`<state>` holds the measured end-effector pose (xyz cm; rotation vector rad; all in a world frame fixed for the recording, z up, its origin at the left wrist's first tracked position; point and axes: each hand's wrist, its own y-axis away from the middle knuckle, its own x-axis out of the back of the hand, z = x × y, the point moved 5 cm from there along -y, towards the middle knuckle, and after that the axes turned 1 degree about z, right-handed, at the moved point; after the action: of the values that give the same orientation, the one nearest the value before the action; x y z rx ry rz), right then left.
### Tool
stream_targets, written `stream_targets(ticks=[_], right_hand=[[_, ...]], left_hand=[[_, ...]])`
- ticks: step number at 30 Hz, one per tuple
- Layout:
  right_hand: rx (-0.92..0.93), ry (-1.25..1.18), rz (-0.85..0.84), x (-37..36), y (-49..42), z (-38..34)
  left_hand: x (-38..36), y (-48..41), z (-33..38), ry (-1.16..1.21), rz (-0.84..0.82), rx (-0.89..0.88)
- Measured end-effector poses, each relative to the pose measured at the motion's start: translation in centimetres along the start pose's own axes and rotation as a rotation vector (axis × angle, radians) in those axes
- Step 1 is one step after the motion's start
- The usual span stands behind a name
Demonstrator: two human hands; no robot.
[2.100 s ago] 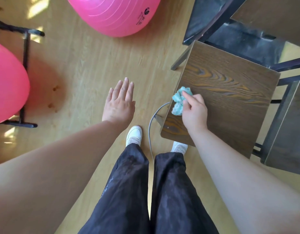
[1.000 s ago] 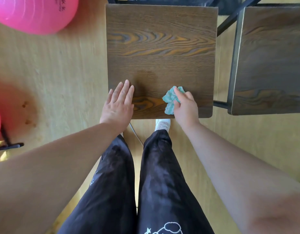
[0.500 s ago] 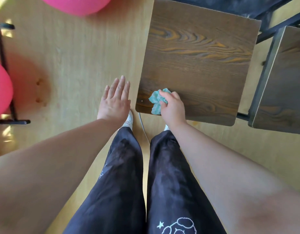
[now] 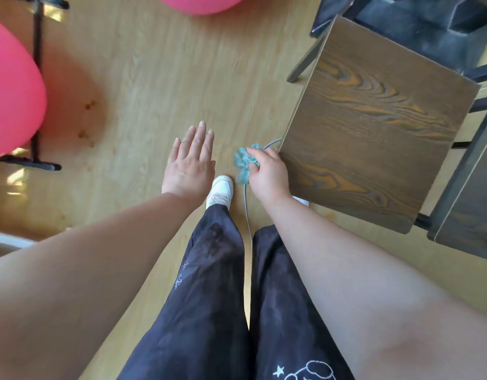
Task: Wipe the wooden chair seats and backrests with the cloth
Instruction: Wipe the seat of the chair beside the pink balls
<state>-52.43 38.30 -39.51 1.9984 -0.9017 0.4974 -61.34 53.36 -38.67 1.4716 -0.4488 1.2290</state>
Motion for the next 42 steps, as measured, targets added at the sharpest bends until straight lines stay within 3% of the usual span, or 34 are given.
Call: stream_targets(ticks=[3,12,18,30,42], right_hand=[[-0.017,-0.036,-0.080,-1.9,-0.7,-2.2],[-0.139,-0.396,0.127,4.3,-3.3,-2.8],[-0.242,-0.796,0.180,10.4,-3.1,1.9],[-0.331,-1.057,0.242,17.8,-0.6,9.8],[-0.370,-1.003,0.301,21.6,0.9,15.9]], left_hand=[[0.2,0.1,-1.3,0.000,0.005,0.007],[3.5,-1.1,0.3,0.074,0.032,0.005],[6.1,-3.4,7.4,0.238,0.038,-0.054],[7.2,-5.1,21.5,0.388,0.025,-0.216],[4.7,-5.7,27.2,1.037,-0.273,0.099]])
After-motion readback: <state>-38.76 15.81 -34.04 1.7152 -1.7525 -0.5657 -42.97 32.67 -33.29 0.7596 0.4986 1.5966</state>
